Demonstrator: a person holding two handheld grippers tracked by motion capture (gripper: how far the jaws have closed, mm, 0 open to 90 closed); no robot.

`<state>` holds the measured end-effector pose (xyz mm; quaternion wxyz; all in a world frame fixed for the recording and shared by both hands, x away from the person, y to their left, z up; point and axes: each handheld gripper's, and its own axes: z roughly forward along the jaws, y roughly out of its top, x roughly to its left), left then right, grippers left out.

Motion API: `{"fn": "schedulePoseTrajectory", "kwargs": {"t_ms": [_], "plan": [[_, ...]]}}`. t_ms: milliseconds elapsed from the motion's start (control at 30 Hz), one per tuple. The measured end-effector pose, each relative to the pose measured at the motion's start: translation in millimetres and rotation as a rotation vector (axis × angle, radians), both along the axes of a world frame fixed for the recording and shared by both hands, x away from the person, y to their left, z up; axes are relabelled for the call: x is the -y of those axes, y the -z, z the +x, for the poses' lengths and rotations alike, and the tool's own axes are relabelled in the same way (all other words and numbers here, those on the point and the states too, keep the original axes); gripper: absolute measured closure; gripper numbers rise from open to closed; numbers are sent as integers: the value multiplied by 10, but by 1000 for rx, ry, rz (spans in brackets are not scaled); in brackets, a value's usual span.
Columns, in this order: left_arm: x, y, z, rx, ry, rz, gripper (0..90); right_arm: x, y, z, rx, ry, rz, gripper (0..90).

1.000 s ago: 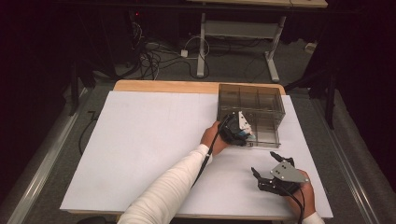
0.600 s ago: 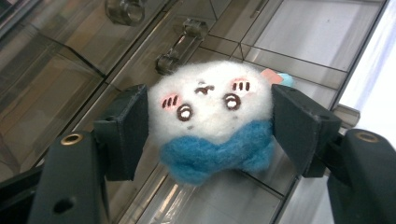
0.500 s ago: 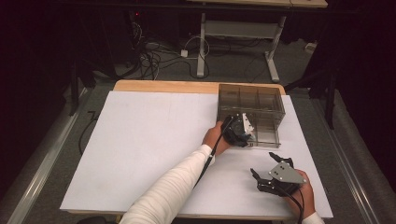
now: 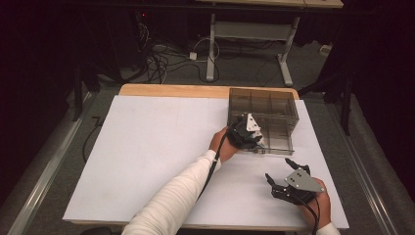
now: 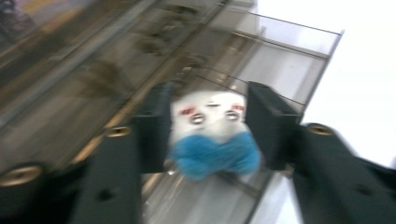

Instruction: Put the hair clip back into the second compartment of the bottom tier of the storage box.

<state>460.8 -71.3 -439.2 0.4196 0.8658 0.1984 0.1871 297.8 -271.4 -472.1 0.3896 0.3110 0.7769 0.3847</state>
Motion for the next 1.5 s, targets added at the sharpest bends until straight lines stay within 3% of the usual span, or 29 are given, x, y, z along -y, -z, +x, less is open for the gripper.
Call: {"fn": "schedulePoseTrajectory", "kwargs": {"t_ms": [67, 100, 300, 433, 500, 567, 733, 867, 1033, 1200, 1333, 1500], "plan": [[-86, -7, 48, 3, -43, -20, 696, -16, 3, -5, -2, -9, -6, 206], [-86, -7, 48, 3, -43, -20, 720, -16, 3, -5, -2, -9, -6, 206], [-82, 107, 132, -5, -63, 24, 741, -32, 9, -4, -6, -19, -11, 208], [-68, 181, 174, -24, -66, 0, 741, -33, 15, -3, -8, -22, -13, 208], [-58, 194, 180, -39, -37, -6, 740, -33, 19, -1, -9, -23, -17, 208], [-19, 215, 163, -31, -21, 31, 740, -31, 20, -1, -12, -22, -15, 208], [37, 246, 147, -25, -25, 47, 743, -32, 19, -2, -12, -26, -18, 209], [85, 279, 127, -14, -23, 85, 773, -38, 23, -1, -15, -28, -19, 209], [101, 293, 121, -14, -22, 88, 792, -44, 31, 4, -21, -34, -26, 209], [135, 281, 81, 23, -33, 133, 812, -58, 43, 6, -30, -36, -31, 209], [65, 257, 93, 16, -47, 96, 762, -55, 43, 2, -29, -38, -31, 209], [-28, 189, 71, 38, -54, 59, 762, -43, 38, 6, -23, -31, -25, 209]]}}
